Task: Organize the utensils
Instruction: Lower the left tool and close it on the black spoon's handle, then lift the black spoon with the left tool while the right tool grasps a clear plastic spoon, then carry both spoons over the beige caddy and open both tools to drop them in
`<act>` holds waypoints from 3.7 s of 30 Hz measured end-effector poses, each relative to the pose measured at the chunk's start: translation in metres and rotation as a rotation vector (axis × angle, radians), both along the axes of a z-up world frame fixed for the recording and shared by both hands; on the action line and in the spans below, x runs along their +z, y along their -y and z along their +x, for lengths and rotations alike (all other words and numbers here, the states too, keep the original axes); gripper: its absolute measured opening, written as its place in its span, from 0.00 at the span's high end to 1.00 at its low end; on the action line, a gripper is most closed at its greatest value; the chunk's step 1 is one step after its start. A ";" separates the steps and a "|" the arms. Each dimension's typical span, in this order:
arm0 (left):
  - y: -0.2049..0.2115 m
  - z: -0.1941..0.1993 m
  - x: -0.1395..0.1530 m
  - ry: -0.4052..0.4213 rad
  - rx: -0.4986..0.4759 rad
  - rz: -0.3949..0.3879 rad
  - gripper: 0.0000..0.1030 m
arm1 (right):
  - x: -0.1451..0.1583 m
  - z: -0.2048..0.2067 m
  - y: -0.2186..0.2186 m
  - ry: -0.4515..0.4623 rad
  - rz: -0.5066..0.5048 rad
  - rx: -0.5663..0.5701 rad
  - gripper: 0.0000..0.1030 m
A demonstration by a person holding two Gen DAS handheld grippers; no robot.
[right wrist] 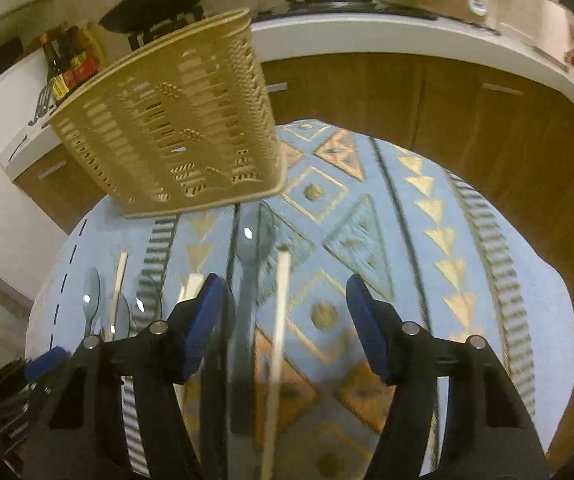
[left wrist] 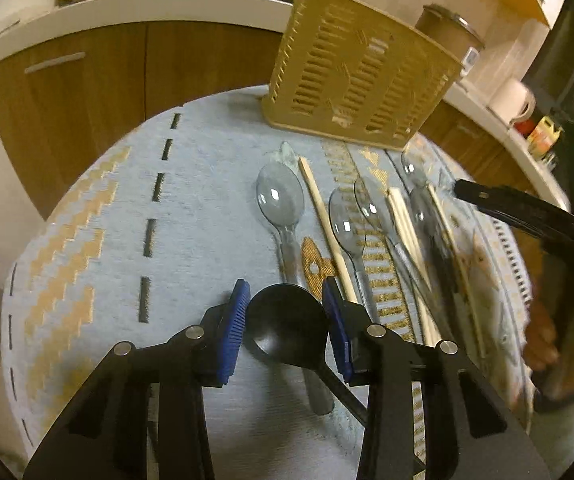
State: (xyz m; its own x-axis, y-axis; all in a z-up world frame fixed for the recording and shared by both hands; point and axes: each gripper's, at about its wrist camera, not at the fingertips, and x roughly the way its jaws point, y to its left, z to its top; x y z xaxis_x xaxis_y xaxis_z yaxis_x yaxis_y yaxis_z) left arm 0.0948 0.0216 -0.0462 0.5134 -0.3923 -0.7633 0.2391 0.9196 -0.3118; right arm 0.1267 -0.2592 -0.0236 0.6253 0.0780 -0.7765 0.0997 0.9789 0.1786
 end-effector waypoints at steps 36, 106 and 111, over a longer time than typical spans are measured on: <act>-0.007 0.019 0.047 0.213 0.005 0.145 0.65 | 0.003 0.059 -0.072 -0.118 -0.150 0.075 0.73; -0.008 0.075 0.138 0.520 0.128 0.216 0.65 | -0.024 0.050 -0.093 -0.102 -0.052 0.047 0.74; -0.006 0.079 0.148 0.546 0.138 0.208 0.65 | 0.015 0.010 -0.084 0.075 -0.010 0.114 0.74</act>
